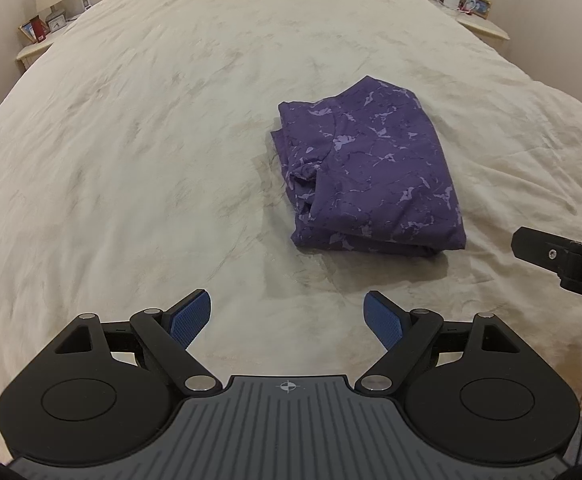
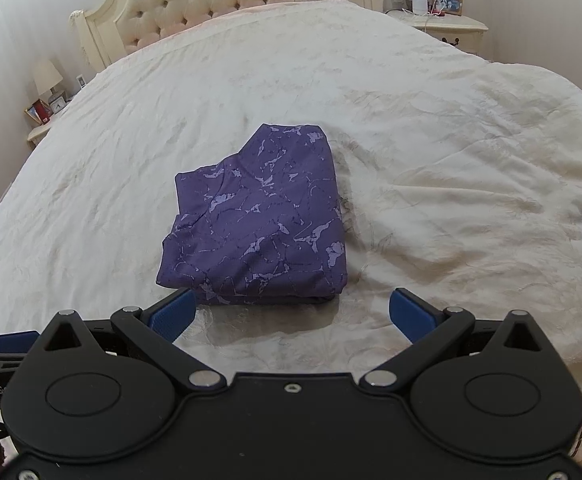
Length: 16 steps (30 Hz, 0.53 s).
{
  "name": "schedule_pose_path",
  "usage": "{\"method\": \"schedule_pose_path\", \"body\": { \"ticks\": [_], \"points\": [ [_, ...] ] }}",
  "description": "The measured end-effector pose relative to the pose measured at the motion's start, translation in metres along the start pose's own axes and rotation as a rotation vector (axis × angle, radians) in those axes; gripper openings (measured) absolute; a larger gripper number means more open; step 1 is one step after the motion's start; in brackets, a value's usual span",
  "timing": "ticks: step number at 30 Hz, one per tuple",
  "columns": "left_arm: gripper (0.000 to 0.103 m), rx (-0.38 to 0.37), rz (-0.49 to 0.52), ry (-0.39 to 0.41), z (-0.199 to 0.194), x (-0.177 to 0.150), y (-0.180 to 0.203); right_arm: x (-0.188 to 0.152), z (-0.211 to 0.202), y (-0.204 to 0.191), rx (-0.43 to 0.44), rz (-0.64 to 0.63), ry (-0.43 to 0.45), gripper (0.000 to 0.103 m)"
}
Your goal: Fold large clothes
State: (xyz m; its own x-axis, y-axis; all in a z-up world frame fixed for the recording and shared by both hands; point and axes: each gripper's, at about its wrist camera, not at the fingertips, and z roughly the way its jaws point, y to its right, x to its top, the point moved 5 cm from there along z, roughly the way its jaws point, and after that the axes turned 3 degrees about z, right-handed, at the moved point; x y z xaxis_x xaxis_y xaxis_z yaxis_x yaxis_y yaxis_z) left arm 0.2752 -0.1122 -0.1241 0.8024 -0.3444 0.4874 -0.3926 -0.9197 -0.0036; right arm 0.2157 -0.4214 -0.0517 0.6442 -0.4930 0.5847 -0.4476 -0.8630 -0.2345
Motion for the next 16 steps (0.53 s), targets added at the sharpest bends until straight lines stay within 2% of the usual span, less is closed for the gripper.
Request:
{"method": "schedule_pose_path", "body": {
  "ticks": [16],
  "points": [
    [0.083,0.002,-0.007,-0.023,0.0058,0.0000,-0.0030,-0.0011,0.0085,-0.0015,0.008,-0.007,-0.025,0.102]
  ]
}}
